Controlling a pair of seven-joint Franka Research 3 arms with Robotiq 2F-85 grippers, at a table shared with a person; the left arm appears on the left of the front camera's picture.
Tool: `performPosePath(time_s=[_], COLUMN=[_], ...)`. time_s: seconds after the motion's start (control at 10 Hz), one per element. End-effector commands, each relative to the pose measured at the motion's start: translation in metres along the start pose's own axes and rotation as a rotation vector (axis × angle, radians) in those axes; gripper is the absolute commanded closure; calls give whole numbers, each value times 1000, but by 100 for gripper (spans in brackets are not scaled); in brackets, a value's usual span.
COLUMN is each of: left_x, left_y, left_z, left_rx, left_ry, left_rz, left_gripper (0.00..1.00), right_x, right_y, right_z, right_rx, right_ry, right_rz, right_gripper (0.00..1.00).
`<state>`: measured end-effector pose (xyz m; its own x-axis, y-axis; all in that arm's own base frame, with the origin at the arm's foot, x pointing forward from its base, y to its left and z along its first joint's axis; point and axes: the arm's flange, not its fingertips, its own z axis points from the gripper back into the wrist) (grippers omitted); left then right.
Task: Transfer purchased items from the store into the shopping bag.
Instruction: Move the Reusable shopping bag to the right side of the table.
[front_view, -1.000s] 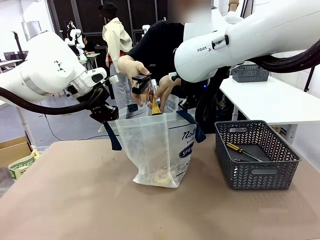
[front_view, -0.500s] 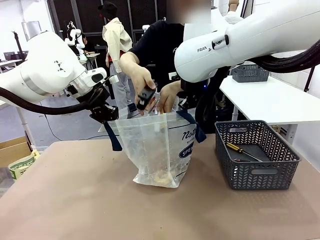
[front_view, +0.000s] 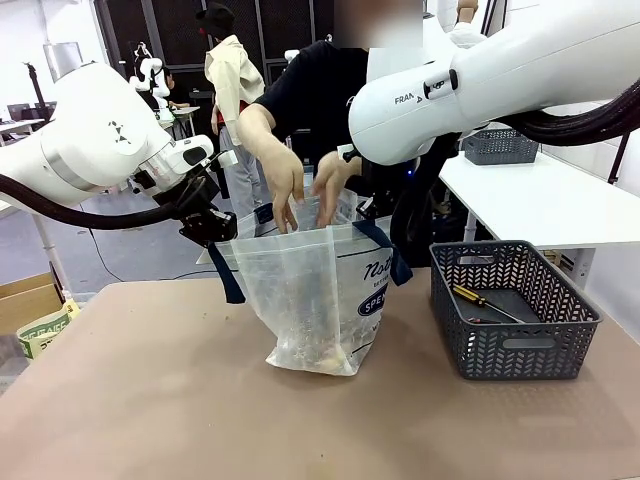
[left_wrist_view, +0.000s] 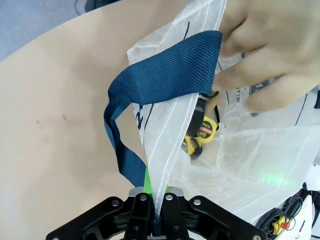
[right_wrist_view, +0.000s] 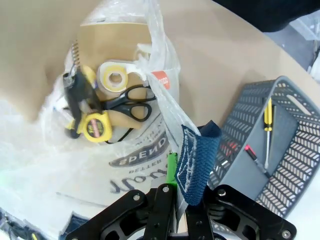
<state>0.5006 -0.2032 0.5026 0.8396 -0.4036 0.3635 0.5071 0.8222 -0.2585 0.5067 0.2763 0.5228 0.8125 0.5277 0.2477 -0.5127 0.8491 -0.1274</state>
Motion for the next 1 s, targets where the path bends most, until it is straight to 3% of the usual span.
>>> performPosePath(time_s=[0.0, 0.9], left_x=[0, 0], left_y=[1, 1], left_z=[3, 3], left_rx=[2, 2], left_ry=[-5, -5], left_rz=[1, 1], left_gripper=[100, 100], right_x=[0, 0], right_y=[-1, -1], right_z=[-1, -1], right_rx=[0, 0], right_ry=[1, 1], right_rz=[-2, -2], right_gripper=[100, 100])
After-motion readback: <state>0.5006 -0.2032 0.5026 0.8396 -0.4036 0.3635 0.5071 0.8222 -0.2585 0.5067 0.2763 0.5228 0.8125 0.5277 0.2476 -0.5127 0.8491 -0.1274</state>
